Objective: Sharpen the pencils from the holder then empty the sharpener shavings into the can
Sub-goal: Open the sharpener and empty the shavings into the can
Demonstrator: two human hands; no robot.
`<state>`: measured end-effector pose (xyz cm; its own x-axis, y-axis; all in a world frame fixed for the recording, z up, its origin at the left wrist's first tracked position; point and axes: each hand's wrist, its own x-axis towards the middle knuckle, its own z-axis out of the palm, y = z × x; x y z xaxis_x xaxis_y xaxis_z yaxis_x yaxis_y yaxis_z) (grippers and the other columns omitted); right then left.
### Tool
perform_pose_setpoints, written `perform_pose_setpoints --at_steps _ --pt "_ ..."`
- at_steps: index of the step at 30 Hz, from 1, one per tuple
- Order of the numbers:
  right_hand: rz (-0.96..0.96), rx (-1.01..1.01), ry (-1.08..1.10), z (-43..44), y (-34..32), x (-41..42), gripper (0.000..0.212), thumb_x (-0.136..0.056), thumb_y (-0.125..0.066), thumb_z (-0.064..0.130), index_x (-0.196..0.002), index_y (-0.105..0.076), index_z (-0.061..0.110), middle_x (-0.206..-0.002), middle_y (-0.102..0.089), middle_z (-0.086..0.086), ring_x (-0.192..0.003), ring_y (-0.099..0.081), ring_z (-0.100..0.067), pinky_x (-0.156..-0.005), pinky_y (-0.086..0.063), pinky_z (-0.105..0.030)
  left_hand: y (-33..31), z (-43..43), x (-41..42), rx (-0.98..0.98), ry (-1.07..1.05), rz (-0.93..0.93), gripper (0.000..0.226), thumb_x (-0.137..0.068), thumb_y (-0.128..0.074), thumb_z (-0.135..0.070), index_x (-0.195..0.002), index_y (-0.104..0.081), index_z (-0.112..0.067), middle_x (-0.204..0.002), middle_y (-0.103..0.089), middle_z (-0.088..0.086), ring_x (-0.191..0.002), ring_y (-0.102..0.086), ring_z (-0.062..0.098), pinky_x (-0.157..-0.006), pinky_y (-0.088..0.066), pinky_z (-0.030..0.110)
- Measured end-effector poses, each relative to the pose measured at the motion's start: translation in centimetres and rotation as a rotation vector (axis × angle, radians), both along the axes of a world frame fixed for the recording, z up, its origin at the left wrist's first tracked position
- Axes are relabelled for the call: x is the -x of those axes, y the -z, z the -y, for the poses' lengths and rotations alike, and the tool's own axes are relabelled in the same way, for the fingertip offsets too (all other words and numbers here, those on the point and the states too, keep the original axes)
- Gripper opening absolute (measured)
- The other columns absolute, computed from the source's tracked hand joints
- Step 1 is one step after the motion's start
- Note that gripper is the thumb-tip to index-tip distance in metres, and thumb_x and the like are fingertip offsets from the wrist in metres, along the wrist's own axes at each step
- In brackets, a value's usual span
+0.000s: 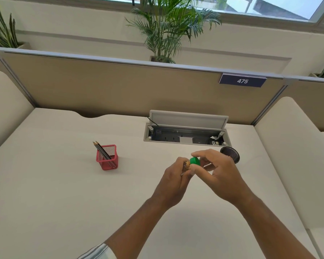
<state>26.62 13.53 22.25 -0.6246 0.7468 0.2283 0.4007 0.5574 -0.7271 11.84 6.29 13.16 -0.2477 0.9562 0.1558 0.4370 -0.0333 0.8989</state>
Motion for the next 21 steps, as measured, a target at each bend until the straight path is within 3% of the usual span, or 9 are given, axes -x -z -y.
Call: perform_pose_setpoints --at_steps 4,9,16,21 --pt "-0.003 0.022 0.009 -0.6 0.4 -0.9 0.029 -0.091 -0.075 0.032 -0.118 -0.073 0.025 -0.102 -0.070 0.018 -0.099 -0.067 -0.004 -0.074 -0.060 -0.016 0.2 -0.6 -0.7 0.000 0.024 0.004 0.041 -0.105 -0.037 -0.068 -0.117 -0.050 -0.031 -0.101 -0.067 0.000 -0.084 -0.064 0.020 -0.072 -0.059 0.043" --pt "-0.020 0.040 0.036 -1.5 0.7 -2.1 0.027 -0.090 -0.075 0.030 -0.117 -0.073 0.026 -0.104 -0.070 0.018 -0.099 -0.066 -0.006 -0.072 -0.058 -0.014 0.1 -1.6 -1.8 0.025 0.031 0.025 0.057 -0.100 -0.032 -0.078 -0.118 -0.052 -0.027 -0.099 -0.065 -0.003 -0.084 -0.063 0.019 -0.071 -0.059 0.040" --pt "-0.059 0.108 0.078 -3.3 1.6 -4.2 0.028 -0.091 -0.076 0.021 -0.119 -0.074 0.021 -0.103 -0.073 0.006 -0.095 -0.069 -0.015 -0.075 -0.060 -0.021 0.6 -3.6 -3.4 0.039 0.054 0.030 0.025 -0.110 -0.045 -0.052 -0.117 -0.050 -0.029 -0.094 -0.058 -0.009 -0.078 -0.054 0.011 -0.069 -0.053 0.036" --pt "-0.085 0.153 0.085 -4.5 2.1 -5.5 0.028 -0.091 -0.076 0.015 -0.118 -0.074 0.020 -0.101 -0.072 0.007 -0.093 -0.070 -0.016 -0.074 -0.059 -0.019 1.1 -5.1 -4.6 0.045 0.073 0.047 0.035 -0.108 -0.043 -0.055 -0.120 -0.053 -0.024 -0.094 -0.058 -0.008 -0.078 -0.052 0.010 -0.068 -0.051 0.036"
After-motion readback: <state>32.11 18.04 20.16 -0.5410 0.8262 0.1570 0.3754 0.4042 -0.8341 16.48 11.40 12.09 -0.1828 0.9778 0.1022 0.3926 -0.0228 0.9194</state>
